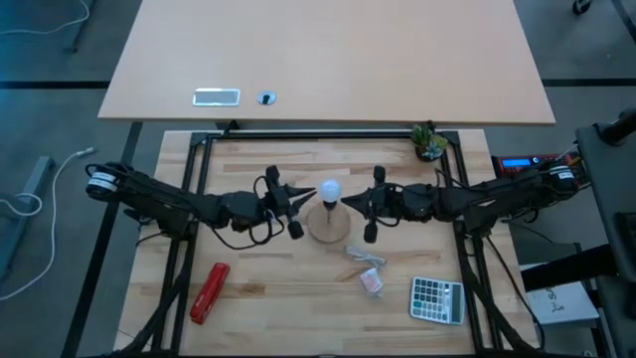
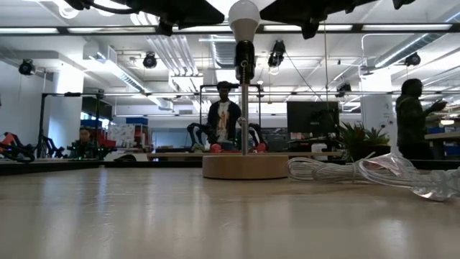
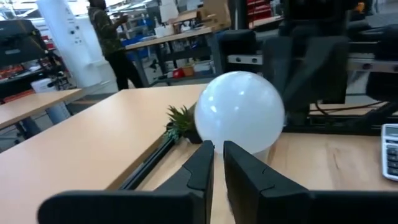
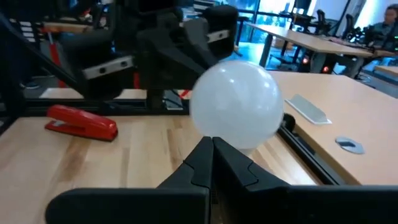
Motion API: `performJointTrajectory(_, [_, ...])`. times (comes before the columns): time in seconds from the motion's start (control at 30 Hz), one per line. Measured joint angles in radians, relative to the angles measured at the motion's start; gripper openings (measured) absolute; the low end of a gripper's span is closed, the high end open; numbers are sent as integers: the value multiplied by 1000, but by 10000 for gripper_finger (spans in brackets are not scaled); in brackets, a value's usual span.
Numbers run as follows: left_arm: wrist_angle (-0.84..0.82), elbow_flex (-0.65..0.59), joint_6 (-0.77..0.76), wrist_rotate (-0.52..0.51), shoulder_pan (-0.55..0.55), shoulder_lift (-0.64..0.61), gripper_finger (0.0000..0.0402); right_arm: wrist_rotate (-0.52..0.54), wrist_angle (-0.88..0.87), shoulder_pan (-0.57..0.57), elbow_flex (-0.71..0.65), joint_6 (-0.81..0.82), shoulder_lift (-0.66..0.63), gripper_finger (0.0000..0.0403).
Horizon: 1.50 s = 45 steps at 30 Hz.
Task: Screw lightbulb
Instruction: Remove the lightbulb from the lamp
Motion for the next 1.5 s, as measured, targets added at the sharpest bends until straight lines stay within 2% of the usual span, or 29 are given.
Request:
performJointTrajectory(0.43, [55, 0, 0, 130, 43, 34, 21, 0, 46, -2, 0, -22, 9, 2])
performJointTrajectory(0.53, [70, 0, 0, 132, 45, 44, 21, 1, 46, -2, 0, -24, 16, 2])
performJointTrajectory(0.73, [73, 0, -13, 169, 45, 46, 20, 53, 46, -2, 0, -37, 15, 2])
performJointTrajectory(0.93, [88, 0, -30, 236, 43, 52, 20, 60, 47, -11, 0, -39, 15, 2])
performJointTrajectory(1.5, [53, 1, -29, 232, 22, 18, 20, 106, -58, -13, -1, -33, 16, 2])
